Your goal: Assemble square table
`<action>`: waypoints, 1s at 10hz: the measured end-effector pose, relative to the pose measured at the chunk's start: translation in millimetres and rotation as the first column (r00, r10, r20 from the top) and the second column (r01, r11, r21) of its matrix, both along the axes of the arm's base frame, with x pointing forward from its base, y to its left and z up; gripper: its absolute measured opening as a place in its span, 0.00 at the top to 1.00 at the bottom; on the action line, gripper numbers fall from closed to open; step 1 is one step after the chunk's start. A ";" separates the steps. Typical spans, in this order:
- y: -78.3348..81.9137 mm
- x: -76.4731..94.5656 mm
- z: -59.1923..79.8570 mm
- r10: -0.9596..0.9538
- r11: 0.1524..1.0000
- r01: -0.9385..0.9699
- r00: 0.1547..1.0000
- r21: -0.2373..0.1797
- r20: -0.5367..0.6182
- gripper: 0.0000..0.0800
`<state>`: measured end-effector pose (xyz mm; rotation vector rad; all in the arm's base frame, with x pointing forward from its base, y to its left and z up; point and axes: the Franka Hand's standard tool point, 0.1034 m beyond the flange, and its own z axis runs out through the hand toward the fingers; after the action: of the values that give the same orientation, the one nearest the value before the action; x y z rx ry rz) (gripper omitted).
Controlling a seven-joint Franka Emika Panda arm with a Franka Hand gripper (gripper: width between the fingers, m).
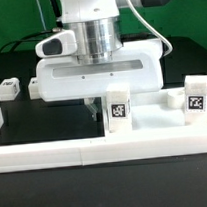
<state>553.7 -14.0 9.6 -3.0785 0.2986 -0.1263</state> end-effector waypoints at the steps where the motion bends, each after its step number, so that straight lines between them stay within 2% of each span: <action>1: 0.0 0.0 0.0 0.000 1.000 0.000 1.000 0.000 0.000 0.90; 3: -1.3 -0.9 0.6 0.033 0.999 -0.033 0.999 -0.002 0.000 0.90; 6: -26.2 -6.4 7.0 0.185 0.983 -0.185 0.983 -0.019 0.004 0.91; 7: -41.6 -5.2 7.0 0.360 0.932 -0.359 0.933 -0.049 0.015 0.92; 8: -43.2 -5.0 7.0 0.393 0.918 -0.392 0.919 -0.055 0.012 0.92; 10: -46.2 -4.1 7.2 0.576 0.814 -0.574 0.818 -0.087 -0.007 0.92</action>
Offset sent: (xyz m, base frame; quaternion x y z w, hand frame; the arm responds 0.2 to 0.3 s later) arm -0.0232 -0.0122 0.0142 0.0227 -0.0323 -0.1351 0.9901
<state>549.6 -60.3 16.8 -3.0817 -0.6632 -0.1440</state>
